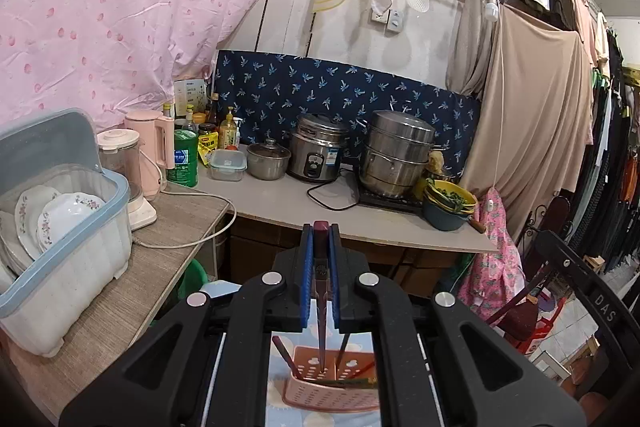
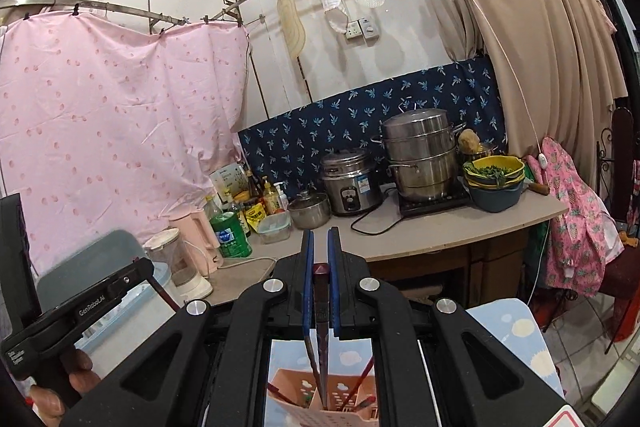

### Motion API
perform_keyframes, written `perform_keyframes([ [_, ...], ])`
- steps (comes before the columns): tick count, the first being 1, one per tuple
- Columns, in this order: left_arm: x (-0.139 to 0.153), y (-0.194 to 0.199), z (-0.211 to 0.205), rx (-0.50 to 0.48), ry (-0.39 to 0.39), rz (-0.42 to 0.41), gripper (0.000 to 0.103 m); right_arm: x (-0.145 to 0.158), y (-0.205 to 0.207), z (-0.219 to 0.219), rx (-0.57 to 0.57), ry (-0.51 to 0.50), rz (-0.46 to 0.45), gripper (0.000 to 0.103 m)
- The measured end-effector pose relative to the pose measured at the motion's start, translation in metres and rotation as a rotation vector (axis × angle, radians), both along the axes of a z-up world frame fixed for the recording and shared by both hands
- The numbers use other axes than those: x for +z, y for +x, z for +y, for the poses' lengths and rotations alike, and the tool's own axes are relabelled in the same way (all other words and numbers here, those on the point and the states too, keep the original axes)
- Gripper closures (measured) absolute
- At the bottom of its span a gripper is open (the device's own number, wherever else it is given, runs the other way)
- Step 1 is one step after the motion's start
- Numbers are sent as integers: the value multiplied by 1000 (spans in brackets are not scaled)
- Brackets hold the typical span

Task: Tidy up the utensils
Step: 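Drop the chopsticks into the pink basket by opening both tools, then move both open tools back down to the last two chopsticks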

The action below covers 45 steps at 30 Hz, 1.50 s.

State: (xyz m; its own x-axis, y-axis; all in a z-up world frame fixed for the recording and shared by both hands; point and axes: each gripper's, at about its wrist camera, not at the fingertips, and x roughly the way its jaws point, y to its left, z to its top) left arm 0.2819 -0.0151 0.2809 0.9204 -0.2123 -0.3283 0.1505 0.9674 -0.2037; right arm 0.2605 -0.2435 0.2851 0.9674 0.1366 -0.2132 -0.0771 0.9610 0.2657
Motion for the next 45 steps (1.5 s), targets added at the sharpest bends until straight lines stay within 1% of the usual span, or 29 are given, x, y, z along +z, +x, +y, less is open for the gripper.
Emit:
perform_keyframes([
  [2,-9,9,-3,1,8,6,96,-8,13,0,-2,2,13,96],
  [5,-27,23,-7,-8,15,30,96,-27,33,-1,-5,7,57,96],
  [11,-68,45,-17,-14,51,114,96,-68,54,2,-9,-12,141,96],
  [14,-79,48,-20,-19,63,129,95,-82,60,4,-11,-34,168,96],
  [17,-83,49,-20,-24,69,134,95,-90,64,3,-12,-42,192,96],
  [19,-84,48,-21,-16,76,139,88,-91,62,1,-13,-35,190,96],
  [20,-84,47,-21,-15,74,141,78,-90,60,1,-15,-33,185,92],
  [21,-83,45,-20,-10,73,138,69,-89,58,0,-15,-34,181,92],
  [22,-83,43,-20,-4,74,131,68,-88,55,0,-14,-35,178,91],
  [30,-77,21,-18,-1,88,119,67,-78,30,6,1,-56,152,89],
  [33,-76,10,-18,-1,93,118,67,-76,16,10,6,-66,143,84],
  [38,-76,-11,-17,-2,104,117,67,-77,-8,18,11,-91,133,82],
  [45,-79,-37,-15,-3,115,124,67,-84,-39,23,24,-82,142,81],
])
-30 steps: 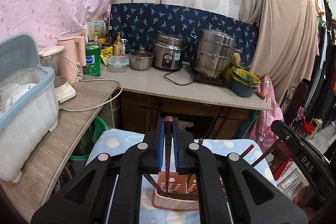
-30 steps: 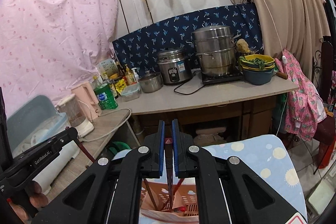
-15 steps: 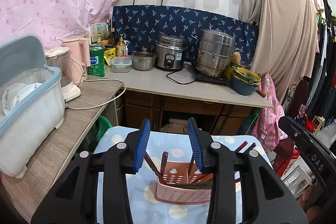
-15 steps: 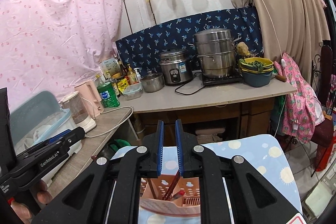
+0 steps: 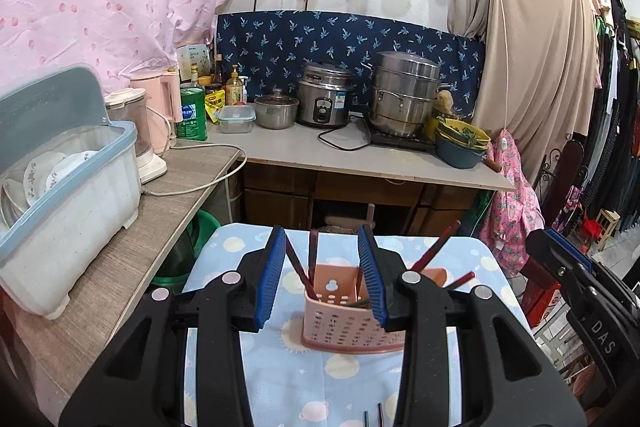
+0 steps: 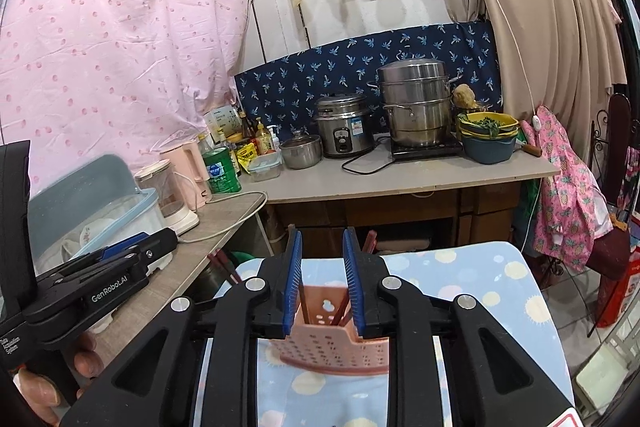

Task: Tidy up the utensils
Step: 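Move both open tools back down to the last two chopsticks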

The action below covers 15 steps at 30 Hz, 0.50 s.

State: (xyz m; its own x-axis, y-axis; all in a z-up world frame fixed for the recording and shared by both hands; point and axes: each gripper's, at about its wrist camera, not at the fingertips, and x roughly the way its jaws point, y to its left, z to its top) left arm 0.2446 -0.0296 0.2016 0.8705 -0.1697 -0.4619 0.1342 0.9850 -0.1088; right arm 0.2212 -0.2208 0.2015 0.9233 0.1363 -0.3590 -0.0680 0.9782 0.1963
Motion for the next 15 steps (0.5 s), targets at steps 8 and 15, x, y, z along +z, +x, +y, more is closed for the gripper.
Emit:
perform_keyframes([
  [8,-13,-34,4,-5,13,14,67,-16,-40,7,7,-17,22,81],
  [15,-35,-64,7,-13,21,52,67,-37,-75,6,7,-8,63,81],
])
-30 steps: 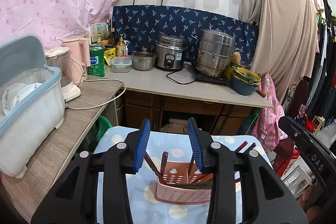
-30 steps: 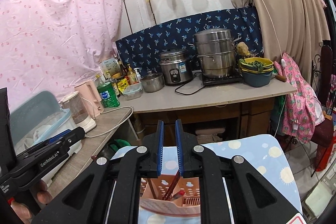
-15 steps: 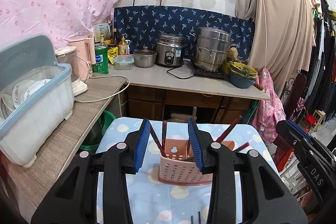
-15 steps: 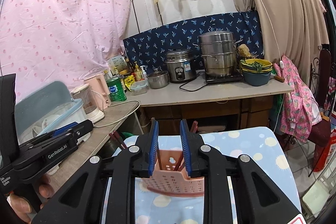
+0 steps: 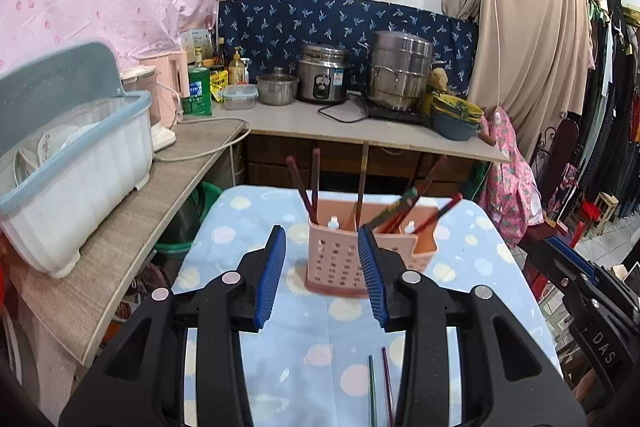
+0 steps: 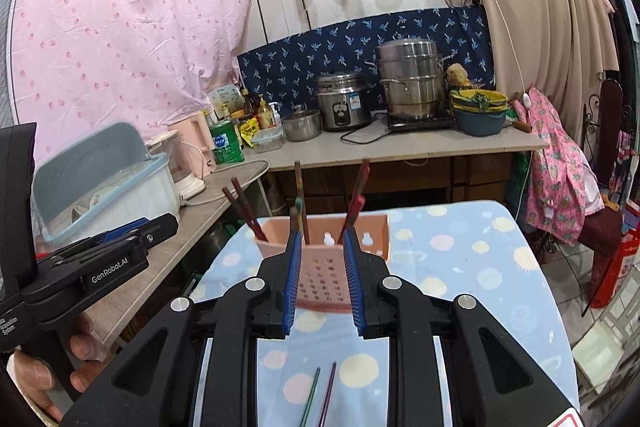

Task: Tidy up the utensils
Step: 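Move both open tools back down to the last two chopsticks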

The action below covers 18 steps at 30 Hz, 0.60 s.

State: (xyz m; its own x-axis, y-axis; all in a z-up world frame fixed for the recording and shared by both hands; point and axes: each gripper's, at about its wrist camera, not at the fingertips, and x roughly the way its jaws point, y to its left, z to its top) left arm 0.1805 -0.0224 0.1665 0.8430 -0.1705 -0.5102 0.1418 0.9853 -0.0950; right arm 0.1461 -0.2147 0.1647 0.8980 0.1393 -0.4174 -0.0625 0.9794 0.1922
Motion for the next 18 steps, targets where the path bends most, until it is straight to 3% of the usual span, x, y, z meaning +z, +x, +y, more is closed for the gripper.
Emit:
perform_keyframes([
  [18,-97,-67,12,-28,27,198,67,-91,-76,-8,-9,-4,207,81],
])
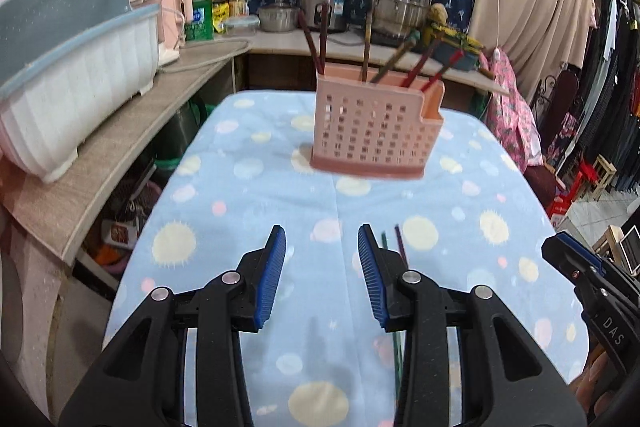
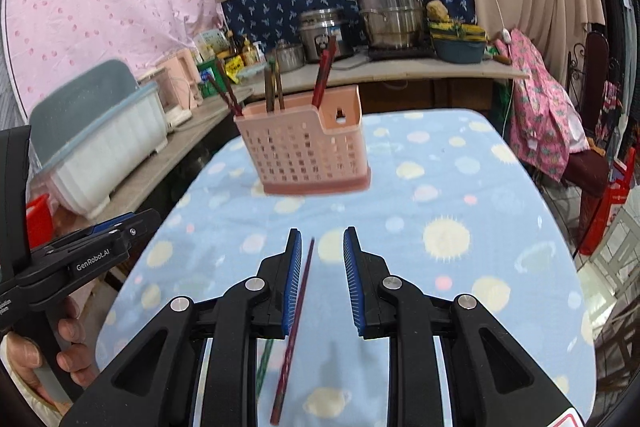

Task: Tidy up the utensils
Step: 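Move both open tools back down to the last two chopsticks, then close right tool on the dark red chopstick while left tool grasps the green one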

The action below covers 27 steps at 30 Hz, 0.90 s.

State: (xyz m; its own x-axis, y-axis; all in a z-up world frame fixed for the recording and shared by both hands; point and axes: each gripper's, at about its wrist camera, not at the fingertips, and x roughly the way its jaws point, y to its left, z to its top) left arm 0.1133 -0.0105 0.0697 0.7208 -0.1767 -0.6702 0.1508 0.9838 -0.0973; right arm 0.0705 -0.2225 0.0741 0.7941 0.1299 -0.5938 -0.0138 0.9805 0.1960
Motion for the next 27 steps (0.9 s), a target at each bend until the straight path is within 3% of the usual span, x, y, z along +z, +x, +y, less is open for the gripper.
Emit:
perform_keyframes([
  [6,-40,-20,3,-15,21,99,67,-43,-22,18,45,-47,103,81],
  [13,-68,-37,-2,-35,40,173,64,-82,-41,40,101,-54,193,81],
  [27,-89,-55,-6,-49,60,226,51,-113,-47,66,161,-65,268,81],
])
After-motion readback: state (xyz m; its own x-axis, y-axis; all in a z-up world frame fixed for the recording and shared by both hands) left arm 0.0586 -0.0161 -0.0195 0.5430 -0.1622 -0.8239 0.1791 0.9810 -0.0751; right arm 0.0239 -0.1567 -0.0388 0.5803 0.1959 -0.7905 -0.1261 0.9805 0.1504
